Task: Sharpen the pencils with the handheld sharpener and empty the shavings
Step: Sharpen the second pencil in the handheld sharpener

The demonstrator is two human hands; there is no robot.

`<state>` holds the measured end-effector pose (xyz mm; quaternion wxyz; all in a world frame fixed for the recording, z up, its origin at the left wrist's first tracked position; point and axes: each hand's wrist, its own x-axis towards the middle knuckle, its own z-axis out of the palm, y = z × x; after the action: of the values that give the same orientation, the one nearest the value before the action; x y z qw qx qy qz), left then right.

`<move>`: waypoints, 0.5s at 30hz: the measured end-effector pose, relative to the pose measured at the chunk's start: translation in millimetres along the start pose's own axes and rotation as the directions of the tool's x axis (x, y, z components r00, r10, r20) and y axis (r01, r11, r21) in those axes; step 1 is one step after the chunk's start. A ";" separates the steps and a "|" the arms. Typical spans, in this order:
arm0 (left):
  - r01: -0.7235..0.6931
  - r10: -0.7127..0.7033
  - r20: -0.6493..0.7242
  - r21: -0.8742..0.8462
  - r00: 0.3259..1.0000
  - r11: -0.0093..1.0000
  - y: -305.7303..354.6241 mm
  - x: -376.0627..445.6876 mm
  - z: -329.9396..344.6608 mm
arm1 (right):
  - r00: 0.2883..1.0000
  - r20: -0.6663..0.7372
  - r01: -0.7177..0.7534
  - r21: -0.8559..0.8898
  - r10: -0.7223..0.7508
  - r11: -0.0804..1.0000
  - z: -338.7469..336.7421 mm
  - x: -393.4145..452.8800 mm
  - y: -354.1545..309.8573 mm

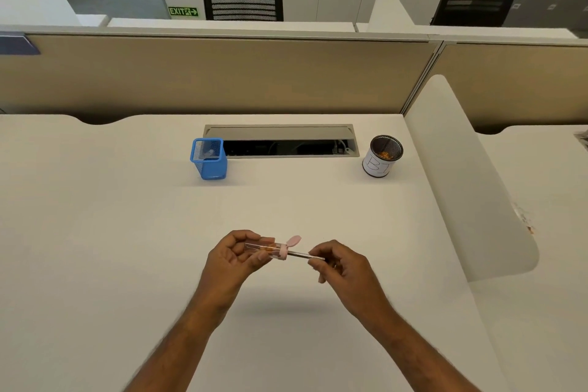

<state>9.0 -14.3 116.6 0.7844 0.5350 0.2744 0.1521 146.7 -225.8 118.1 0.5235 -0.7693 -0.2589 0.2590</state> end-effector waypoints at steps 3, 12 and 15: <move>-0.006 0.006 0.001 0.001 1.000 1.000 2.5 1.4 0.6 | 1.000 0.020 0.016 -0.008 -0.016 1.000 0.5 -0.8 -0.9; 0.019 -0.019 0.002 -0.006 1.000 1.000 5.2 4.5 -5.3 | 0.983 0.168 -0.099 0.126 0.077 0.987 2.7 4.2 -9.5; 0.017 -0.017 -0.012 -0.002 1.000 1.000 2.2 4.6 -5.9 | 0.979 0.192 -0.072 0.022 0.066 0.997 -1.5 5.2 -10.3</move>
<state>9.3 -6.6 115.7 0.7844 0.5312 0.2835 0.1488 150.2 -220.0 127.6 0.4978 -0.7418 -0.2774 0.3534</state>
